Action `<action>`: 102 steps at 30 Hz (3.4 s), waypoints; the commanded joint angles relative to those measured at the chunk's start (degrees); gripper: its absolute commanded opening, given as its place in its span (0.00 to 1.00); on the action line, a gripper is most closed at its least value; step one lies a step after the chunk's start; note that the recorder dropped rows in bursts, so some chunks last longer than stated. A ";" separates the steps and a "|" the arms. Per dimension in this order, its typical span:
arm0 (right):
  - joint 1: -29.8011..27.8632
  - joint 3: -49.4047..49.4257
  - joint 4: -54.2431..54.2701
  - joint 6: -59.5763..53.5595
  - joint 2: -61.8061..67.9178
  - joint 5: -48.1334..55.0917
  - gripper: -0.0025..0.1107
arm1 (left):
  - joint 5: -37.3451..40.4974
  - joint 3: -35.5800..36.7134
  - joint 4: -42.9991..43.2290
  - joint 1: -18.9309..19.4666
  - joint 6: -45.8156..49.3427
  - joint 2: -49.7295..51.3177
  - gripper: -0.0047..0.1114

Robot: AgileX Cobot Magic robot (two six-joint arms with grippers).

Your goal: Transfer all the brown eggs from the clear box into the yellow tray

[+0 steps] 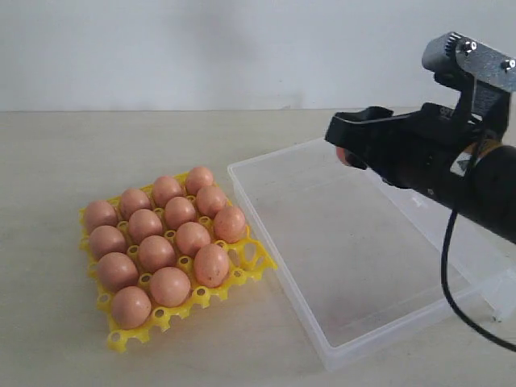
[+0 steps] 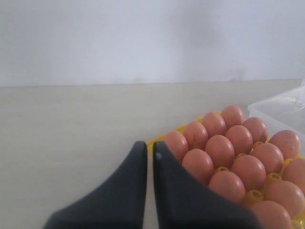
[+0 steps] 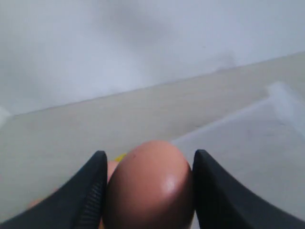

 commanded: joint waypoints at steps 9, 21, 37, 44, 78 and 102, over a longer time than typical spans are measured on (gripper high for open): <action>3.99 -7.31 -36.25 13.97 22.38 -26.00 0.02 | -0.40 0.15 -0.06 0.12 -0.10 -0.20 0.08; 3.99 -11.63 -40.08 14.23 29.00 -15.74 0.02 | -0.40 0.15 -0.06 0.12 -0.10 -0.20 0.08; 3.99 -13.99 -40.08 14.13 29.00 -1.75 0.02 | -0.40 0.15 -0.06 0.12 -0.10 -0.20 0.08; 3.99 -16.81 -40.19 13.98 29.00 2.37 0.02 | -0.40 0.15 -0.06 0.12 -0.10 -0.20 0.08; 3.99 -16.81 -41.37 14.81 29.00 6.11 0.51 | -0.40 0.15 -0.06 0.12 -0.10 -0.20 0.08; 3.80 -16.81 -40.88 -11.95 14.49 11.34 0.02 | -0.40 0.15 -0.06 0.12 -0.10 -0.20 0.08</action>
